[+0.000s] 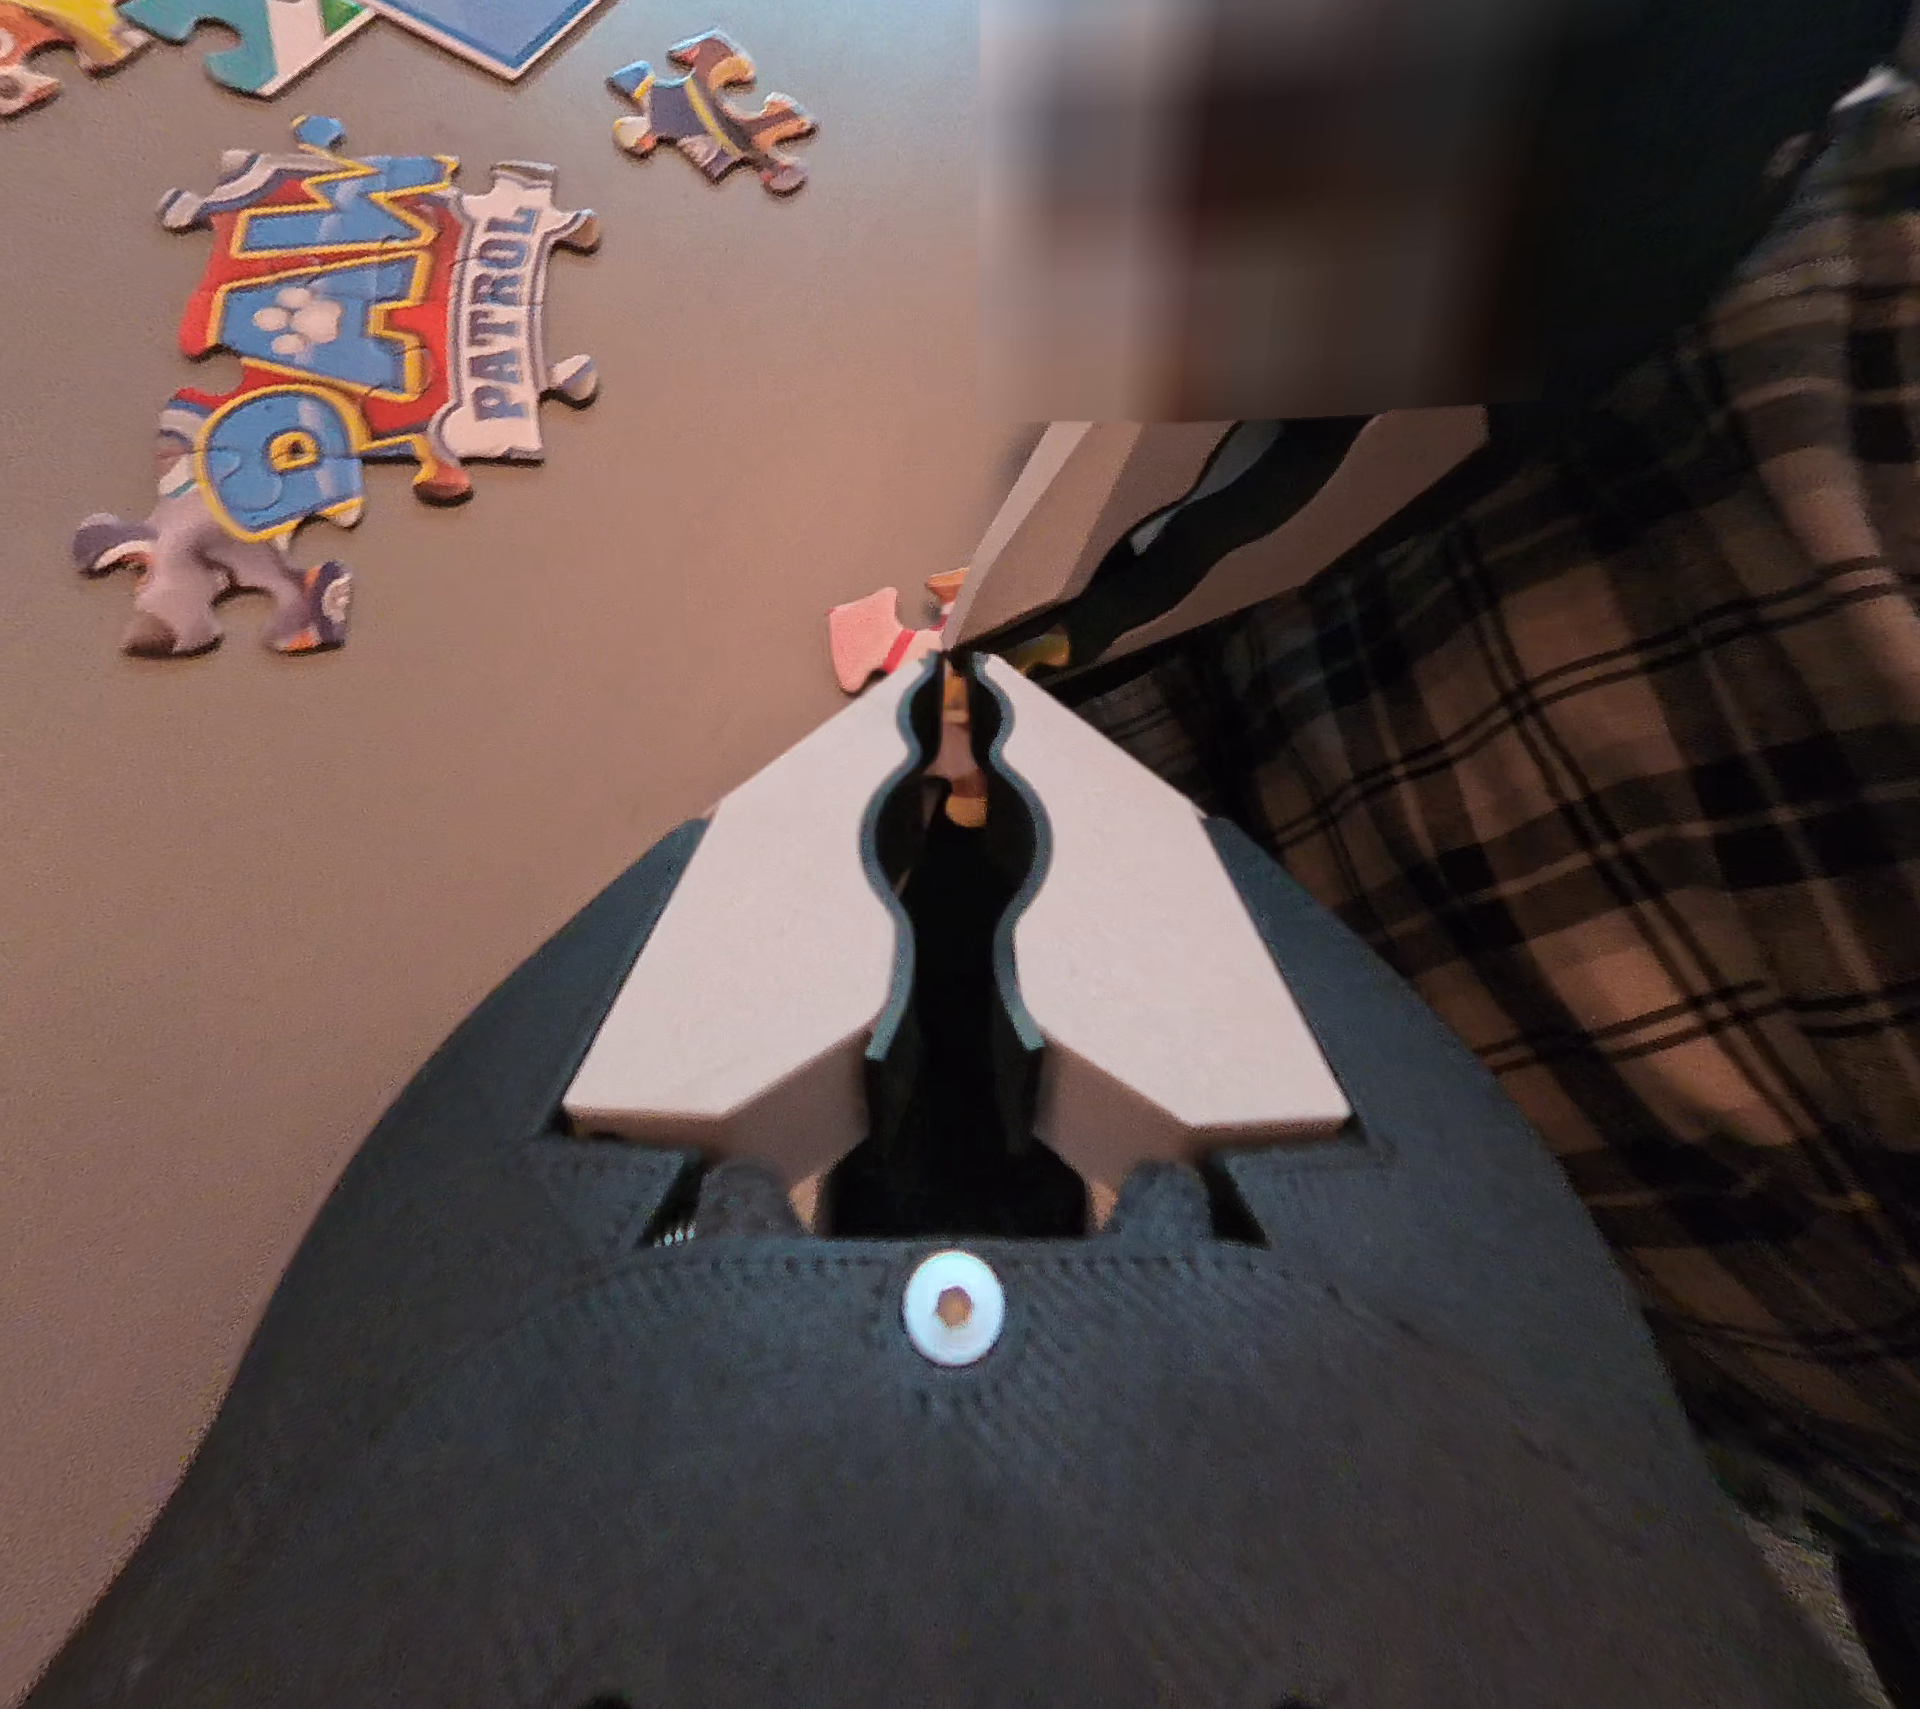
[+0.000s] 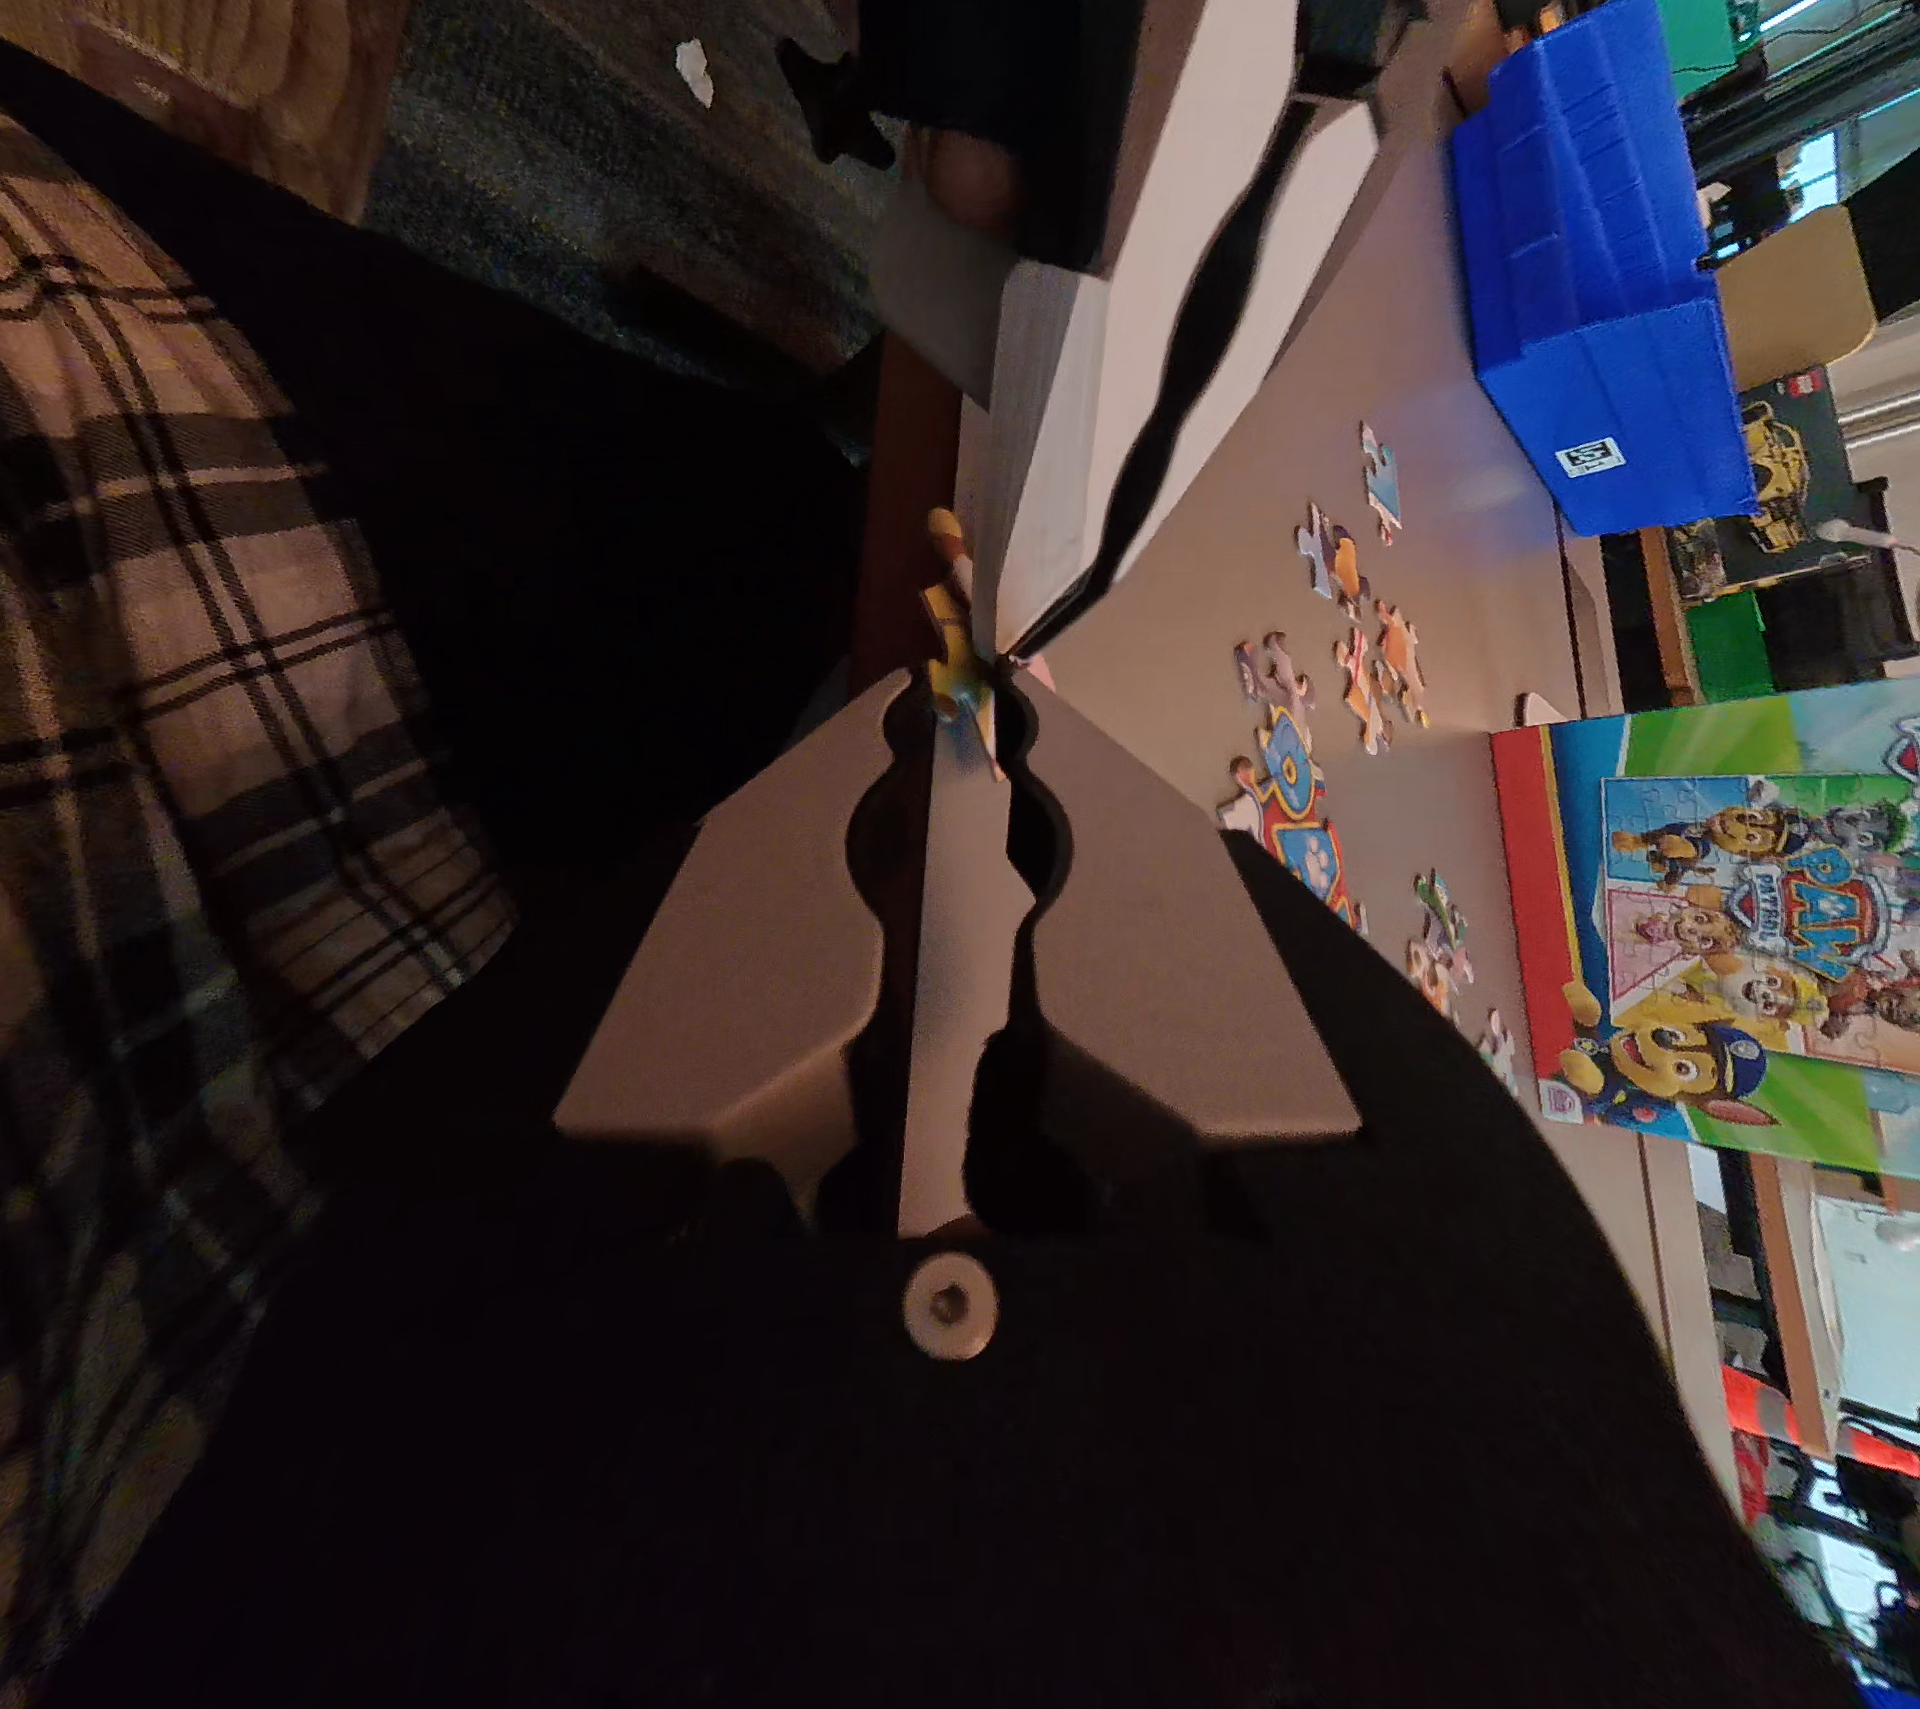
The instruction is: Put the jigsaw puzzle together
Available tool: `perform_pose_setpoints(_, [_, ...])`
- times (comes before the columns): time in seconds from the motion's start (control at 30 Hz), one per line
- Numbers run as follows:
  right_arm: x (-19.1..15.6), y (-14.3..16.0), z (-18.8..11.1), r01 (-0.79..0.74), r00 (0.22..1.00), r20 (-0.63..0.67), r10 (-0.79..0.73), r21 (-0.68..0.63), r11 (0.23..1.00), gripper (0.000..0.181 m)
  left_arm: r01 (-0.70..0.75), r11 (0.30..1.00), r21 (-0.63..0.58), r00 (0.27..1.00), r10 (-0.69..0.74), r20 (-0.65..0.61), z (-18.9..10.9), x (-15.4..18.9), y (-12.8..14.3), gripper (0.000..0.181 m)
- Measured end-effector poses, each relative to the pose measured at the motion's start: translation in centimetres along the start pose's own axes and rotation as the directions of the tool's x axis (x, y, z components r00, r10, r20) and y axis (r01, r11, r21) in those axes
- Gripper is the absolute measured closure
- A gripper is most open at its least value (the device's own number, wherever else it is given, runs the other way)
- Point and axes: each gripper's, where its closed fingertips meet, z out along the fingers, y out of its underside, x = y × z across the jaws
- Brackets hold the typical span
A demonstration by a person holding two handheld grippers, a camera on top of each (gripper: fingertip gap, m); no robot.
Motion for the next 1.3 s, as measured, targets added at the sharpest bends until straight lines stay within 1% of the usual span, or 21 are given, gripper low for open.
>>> perform_pose_setpoints(0.1, [1.0,0.2,-1.1,-0.036,0.998,-0.05,0.037,0.024,0.999,0.18,0.028,0.997,0.068,0.999,-0.026,-0.035,0.0,0.4,-1.3,0.181])
perform_pose_setpoints(0.2, [1.8,0.7,-2.0,-0.057,0.994,-0.093,0.059,0.024,0.998,0.181,0.038,0.993,0.109,0.998,-0.033,-0.047,0.1,0.1,-2.5,0.181])
perform_pose_setpoints(0.23, [2.1,1.0,-2.3,-0.053,0.991,-0.121,0.055,0.018,0.998,0.181,0.041,0.992,0.12,0.999,-0.037,-0.04,0.2,-0.2,-2.9,0.18])
perform_pose_setpoints(0.3, [3.1,1.9,-3.2,-0.06,0.982,-0.18,0.06,0.004,0.998,0.181,0.073,0.984,0.165,0.997,-0.068,-0.035,0.3,-0.8,-4.3,0.165])
perform_pose_setpoints(0.37, [4.6,3.0,-4.7,-0.06,0.961,-0.273,0.052,-0.02,0.998,0.181,0.108,0.973,0.204,0.993,-0.095,-0.074,0.5,-0.8,-5.8,0.157])
perform_pose_setpoints(0.47, [7.0,4.5,-7.3,-0.041,0.914,-0.406,0.014,-0.059,0.997,0.181,0.136,0.962,0.238,0.983,-0.102,-0.151,1.8,-0.2,-8.0,0.148])
perform_pose_setpoints(0.57, [8.4,6.1,-9.4,-0.016,0.877,-0.479,-0.046,-0.125,0.992,0.181,0.173,0.933,0.314,0.964,-0.095,-0.248,3.2,0.6,-11.4,0.149])
perform_pose_setpoints(0.7, [9.8,8.2,-11.8,0.012,0.826,-0.547,-0.135,-0.222,0.975,0.181,0.283,0.896,0.342,0.912,-0.14,-0.386,5.5,1.2,-15.1,0.152])
perform_pose_setpoints(0.8, [10.5,9.4,-13.6,0.033,0.795,-0.578,-0.186,-0.264,0.964,0.181,0.385,0.857,0.342,0.847,-0.181,-0.501,6.5,1.3,-17.1,0.166])
perform_pose_setpoints(0.87, [10.8,10.3,-14.5,0.052,0.775,-0.586,-0.238,-0.315,0.948,0.181,0.437,0.839,0.324,0.804,-0.203,-0.559,7.4,1.5,-18.1,0.168])
perform_pose_setpoints(1.0, [11.2,11.9,-16.2,0.057,0.75,-0.602,-0.274,-0.355,0.933,0.181,0.51,0.81,0.29,0.721,-0.22,-0.657,8.8,1.8,-20.0,0.173])
perform_pose_setpoints(1.07, [11.5,12.6,-17.0,0.051,0.744,-0.608,-0.277,-0.361,0.931,0.18,0.506,0.814,0.285,0.71,-0.207,-0.673,9.6,1.8,-20.8,0.176])
perform_pose_setpoints(1.13, [11.6,13.3,-17.7,0.032,0.748,-0.614,-0.253,-0.347,0.937,0.175,0.481,0.833,0.272,0.707,-0.185,-0.682,10.3,1.9,-21.6,0.179])
perform_pose_setpoints(1.2, [11.3,13.7,-18.3,0.0,0.777,-0.6,-0.189,-0.3,0.954,0.166,0.456,0.852,0.258,0.709,-0.173,-0.683,11.2,1.8,-22.2,0.181])
perform_pose_setpoints(1.23, [10.9,13.9,-18.6,-0.016,0.8,-0.581,-0.15,-0.271,0.962,0.17,0.443,0.863,0.244,0.705,-0.167,-0.689,11.6,1.9,-22.5,0.181])
perform_pose_setpoints(1.3, [10.3,14.8,-19.4,-0.112,0.839,-0.544,-0.013,-0.196,0.974,0.166,0.388,0.893,0.228,0.725,-0.143,-0.674,12.6,1.9,-23.1,0.181])
